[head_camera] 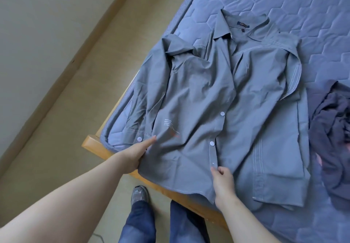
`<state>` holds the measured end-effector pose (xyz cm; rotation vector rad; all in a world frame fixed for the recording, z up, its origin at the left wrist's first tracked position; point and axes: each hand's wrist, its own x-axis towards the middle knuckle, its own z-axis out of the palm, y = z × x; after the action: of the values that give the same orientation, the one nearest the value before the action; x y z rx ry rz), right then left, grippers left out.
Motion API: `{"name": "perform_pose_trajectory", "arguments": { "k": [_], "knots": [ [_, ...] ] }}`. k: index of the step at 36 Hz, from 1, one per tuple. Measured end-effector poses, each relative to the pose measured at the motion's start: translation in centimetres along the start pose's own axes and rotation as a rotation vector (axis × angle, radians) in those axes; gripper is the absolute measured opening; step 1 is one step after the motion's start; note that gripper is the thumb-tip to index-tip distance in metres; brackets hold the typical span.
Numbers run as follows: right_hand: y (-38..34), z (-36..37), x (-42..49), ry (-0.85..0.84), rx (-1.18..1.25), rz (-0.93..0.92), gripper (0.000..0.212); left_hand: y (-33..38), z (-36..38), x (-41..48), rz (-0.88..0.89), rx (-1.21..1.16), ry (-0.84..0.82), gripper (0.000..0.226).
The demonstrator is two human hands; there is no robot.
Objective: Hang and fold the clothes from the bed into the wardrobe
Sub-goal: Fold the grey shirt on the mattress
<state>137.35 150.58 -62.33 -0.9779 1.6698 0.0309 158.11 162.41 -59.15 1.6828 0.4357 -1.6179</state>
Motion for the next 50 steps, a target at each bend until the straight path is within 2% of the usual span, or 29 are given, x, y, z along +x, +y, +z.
{"name": "perform_pose_trajectory", "arguments": {
  "k": [6, 10, 12, 16, 19, 21, 24, 27, 30, 33, 36, 39, 41, 43, 44, 46, 50],
  "knots": [
    [1.5, -2.3, 0.3, 0.193, -0.078, -0.034, 0.011, -0.8, 0.3, 0.5, 0.057, 0.283, 0.079, 0.037],
    [1.8, -2.5, 1.0, 0.244, -0.133, -0.023, 0.01, -1.0, -0.5, 0.9, 0.099, 0.443, 0.154, 0.021],
    [1.7, -2.2, 1.0, 0.234, -0.147, 0.005, 0.008, -1.1, -0.5, 0.9, 0.087, 0.392, 0.155, 0.016],
    [1.2, -1.8, 1.1, 0.241, -0.121, 0.045, 0.006, -0.9, 0.6, 1.3, 0.025, 0.172, 0.188, 0.035],
    [0.8, -2.3, 1.5, 0.317, -0.131, -0.003, 0.006, -1.0, 1.8, 1.5, 0.061, 0.209, 0.214, 0.037],
    [0.7, -2.9, 1.9, 0.34, -0.145, -0.024, 0.007, -1.3, 2.2, 1.7, 0.11, 0.283, 0.203, 0.021],
    [0.7, -3.5, 2.3, 0.279, -0.158, 0.01, 0.012, -1.6, 2.6, 2.1, 0.133, 0.293, 0.176, 0.022],
    [1.0, -3.7, 2.5, 0.219, -0.192, 0.019, 0.019, -1.4, 3.1, 1.9, 0.133, 0.217, 0.115, 0.048],
    [1.0, -3.5, 2.5, 0.175, -0.219, 0.031, 0.017, -1.0, 2.9, 1.9, 0.111, 0.269, 0.081, 0.034],
    [0.9, -3.3, 2.8, 0.136, -0.234, 0.029, 0.035, -0.6, 2.2, 1.8, 0.086, 0.278, 0.089, 0.024],
    [0.9, -2.9, 2.9, 0.097, -0.219, 0.046, 0.037, -0.6, 1.5, 1.6, 0.093, 0.236, 0.114, 0.027],
    [0.9, -2.7, 3.1, 0.095, -0.198, 0.065, 0.032, -0.7, 0.8, 0.8, 0.074, 0.157, 0.076, 0.047],
    [1.0, -2.9, 3.4, 0.114, -0.19, 0.083, 0.027, -1.0, 0.4, 0.5, 0.059, 0.113, 0.057, 0.042],
    [1.3, -3.4, 3.7, 0.128, -0.207, 0.095, 0.03, -1.2, 0.1, 0.3, 0.052, 0.06, 0.056, 0.031],
    [1.4, -3.6, 3.9, 0.129, -0.221, 0.098, 0.031, -1.3, 0.0, 0.1, 0.047, 0.043, 0.056, 0.032],
    [1.5, -3.8, 3.9, 0.135, -0.247, 0.097, 0.033, -1.5, -0.2, -0.1, 0.026, 0.063, 0.074, 0.04],
    [1.7, -4.1, 4.0, 0.153, -0.258, 0.056, 0.032, -2.0, -0.1, -0.4, 0.051, 0.323, 0.262, 0.04]
  ]
}}
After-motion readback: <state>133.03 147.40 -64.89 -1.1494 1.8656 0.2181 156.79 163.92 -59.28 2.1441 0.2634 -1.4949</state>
